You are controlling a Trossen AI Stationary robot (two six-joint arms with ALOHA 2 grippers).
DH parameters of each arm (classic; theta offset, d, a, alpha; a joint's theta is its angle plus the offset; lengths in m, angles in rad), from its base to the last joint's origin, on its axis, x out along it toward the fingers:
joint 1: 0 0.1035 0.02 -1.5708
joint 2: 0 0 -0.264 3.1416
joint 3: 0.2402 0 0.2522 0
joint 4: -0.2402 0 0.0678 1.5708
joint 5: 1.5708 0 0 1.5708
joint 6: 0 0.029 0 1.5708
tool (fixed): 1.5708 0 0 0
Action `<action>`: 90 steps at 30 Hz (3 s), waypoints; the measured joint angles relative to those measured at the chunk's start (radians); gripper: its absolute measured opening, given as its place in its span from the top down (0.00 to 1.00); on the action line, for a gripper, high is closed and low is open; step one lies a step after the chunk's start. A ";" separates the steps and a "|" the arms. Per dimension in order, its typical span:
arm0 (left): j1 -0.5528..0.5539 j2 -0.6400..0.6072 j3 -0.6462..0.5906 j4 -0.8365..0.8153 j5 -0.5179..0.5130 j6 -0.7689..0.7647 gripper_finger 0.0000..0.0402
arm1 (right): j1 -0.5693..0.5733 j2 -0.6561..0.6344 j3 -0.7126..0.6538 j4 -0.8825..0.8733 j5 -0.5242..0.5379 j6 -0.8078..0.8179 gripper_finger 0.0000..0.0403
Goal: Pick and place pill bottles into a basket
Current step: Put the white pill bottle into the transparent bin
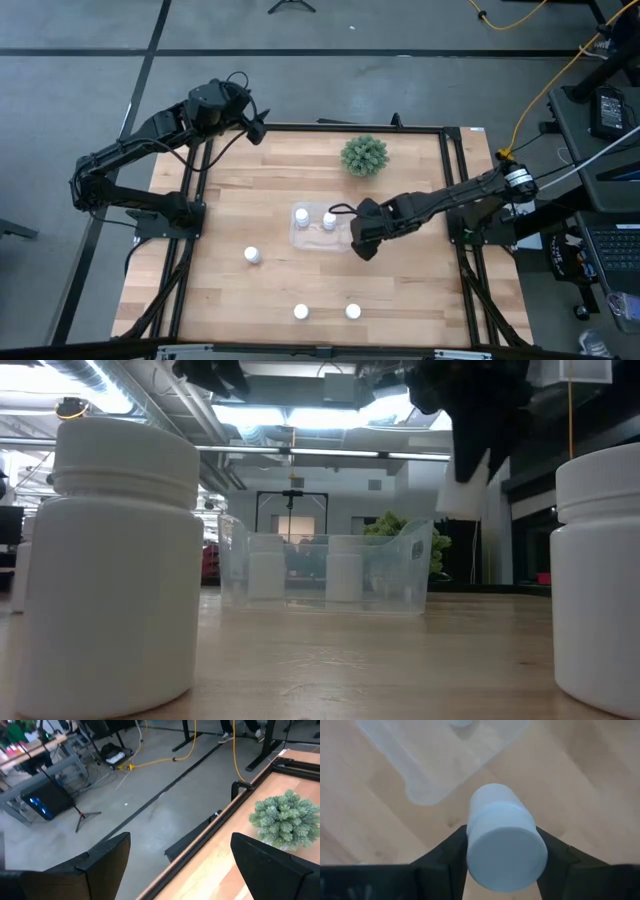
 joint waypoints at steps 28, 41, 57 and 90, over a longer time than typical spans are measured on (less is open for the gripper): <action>0.000 -0.016 0.000 0.168 -0.080 0.112 0.16 | -0.141 0.000 0.001 0.169 0.004 -0.274 0.58; 0.079 -0.023 0.000 0.226 -0.244 0.126 0.16 | -0.197 0.000 0.024 0.174 -0.090 -0.486 0.58; 0.127 -0.019 0.000 0.222 -0.213 0.093 0.16 | -0.232 0.111 0.220 0.045 -0.169 -0.636 0.58; 0.127 -0.021 0.000 0.221 -0.118 0.174 0.16 | -0.134 0.380 0.328 0.001 -0.224 -0.579 0.58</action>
